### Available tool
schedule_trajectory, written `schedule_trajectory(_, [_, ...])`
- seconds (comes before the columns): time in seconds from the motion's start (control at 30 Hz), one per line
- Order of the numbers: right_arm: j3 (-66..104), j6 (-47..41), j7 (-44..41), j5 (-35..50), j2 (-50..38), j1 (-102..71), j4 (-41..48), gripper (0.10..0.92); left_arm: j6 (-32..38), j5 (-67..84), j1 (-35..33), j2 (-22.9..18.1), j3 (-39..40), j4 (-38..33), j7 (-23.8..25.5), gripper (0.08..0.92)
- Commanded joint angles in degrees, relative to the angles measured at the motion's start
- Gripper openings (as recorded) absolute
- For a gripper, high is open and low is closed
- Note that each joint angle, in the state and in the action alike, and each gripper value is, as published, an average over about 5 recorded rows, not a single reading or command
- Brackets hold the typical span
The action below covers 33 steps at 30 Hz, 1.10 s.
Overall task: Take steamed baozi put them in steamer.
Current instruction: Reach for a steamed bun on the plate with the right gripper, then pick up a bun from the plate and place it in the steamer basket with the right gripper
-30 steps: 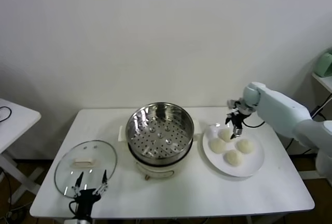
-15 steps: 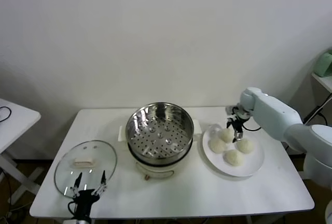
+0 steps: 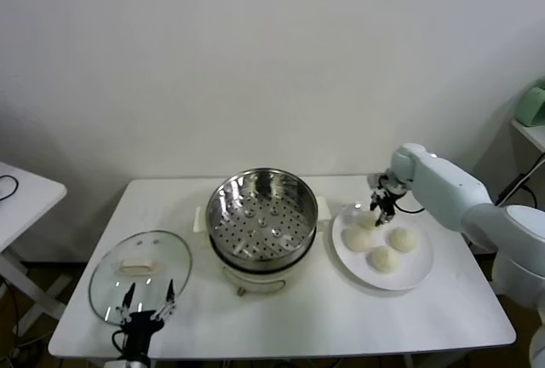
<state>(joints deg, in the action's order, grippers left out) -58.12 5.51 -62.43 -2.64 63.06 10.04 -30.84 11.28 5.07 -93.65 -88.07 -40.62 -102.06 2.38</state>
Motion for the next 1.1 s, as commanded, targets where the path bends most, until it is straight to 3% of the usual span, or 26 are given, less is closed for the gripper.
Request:
schedule_trajectory(0.03, [-10.1, 2.3, -0.2, 7.4, -5.1, 10.9, -11.0, 0.496, -0.1, -0.1, -0.1, 0.0, -0.1, -0.2, 0.0, 0.823])
schedule_trajectory(0.27, [-23.0, 8.4, -2.1, 17.3, -8.5, 32.0, -25.9, 0.514, 0.1, -0.1, -0.5, 0.0, -0.5, -0.4, -0.2, 0.823])
schedule_trajectory(0.6, [-24.4, 20.7, -2.1, 25.1, -0.7, 45.1, -38.4, 0.526, 0.3, -0.7, -0.8, -0.2, -0.7, -0.6, -0.3, 0.823])
schedule_trajectory(0.73, [-24.8, 25.6, 0.2, 22.8, 5.3, 43.6, -38.2, 0.526, 0.5, -0.9, -0.9, -0.4, -0.6, -0.6, -0.5, 0.823])
schedule_trajectory(0.9, [-26.5, 32.1, 3.5, 13.6, 11.5, 38.9, -33.8, 0.526, 0.7, -1.1, -1.0, -0.6, -0.6, -0.5, -0.7, 0.823])
schedule_trajectory(1.1, [-26.0, 35.8, 6.6, 6.1, 13.8, 31.0, -28.9, 0.524, 1.1, -1.3, -0.8, -0.7, -0.7, 0.1, -1.2, 0.823])
